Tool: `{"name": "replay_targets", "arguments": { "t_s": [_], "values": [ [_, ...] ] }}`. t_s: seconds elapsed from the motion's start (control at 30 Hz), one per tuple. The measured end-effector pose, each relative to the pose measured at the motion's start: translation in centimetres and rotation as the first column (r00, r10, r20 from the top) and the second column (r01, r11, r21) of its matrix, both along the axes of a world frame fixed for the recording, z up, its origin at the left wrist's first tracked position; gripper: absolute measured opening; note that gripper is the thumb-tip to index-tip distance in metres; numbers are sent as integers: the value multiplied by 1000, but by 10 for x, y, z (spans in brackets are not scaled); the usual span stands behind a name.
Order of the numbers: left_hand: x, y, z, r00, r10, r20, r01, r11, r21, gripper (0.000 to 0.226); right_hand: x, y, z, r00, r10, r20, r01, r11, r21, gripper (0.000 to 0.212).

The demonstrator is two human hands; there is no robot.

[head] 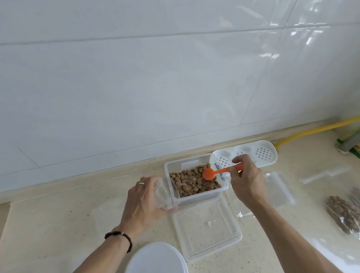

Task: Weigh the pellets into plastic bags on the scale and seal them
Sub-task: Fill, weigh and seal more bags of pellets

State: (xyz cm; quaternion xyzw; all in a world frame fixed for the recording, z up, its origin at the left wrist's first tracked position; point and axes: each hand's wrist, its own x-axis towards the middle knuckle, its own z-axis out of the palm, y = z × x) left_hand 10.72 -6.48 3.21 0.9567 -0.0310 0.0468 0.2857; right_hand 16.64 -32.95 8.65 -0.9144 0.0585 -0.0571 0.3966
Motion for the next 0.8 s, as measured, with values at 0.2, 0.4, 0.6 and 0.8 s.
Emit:
{"name": "replay_targets", "arguments": {
  "t_s": [0.2, 0.4, 0.6, 0.8],
  "values": [
    [3, -1, -8, 1000, 2, -20, -1, 1000, 17, 95, 4, 12, -20, 972, 123, -198, -115, 992, 52, 11],
    [6, 3, -12, 1000, 11, -15, -11, 998, 57, 94, 5, 27, -32, 936, 50, -350, 52, 959, 277, 12],
    [15, 2, -8, 1000, 26, -15, -25, 996, 91, 95, 7, 13, -30, 918, -98, -385, 273, 859, 433, 13],
    [33, -13, 3, 998, 47, 41, -53, 988, 144, 89, 6, -2, -19, 908, -126, -398, 349, 754, 557, 12]
  ]
}}
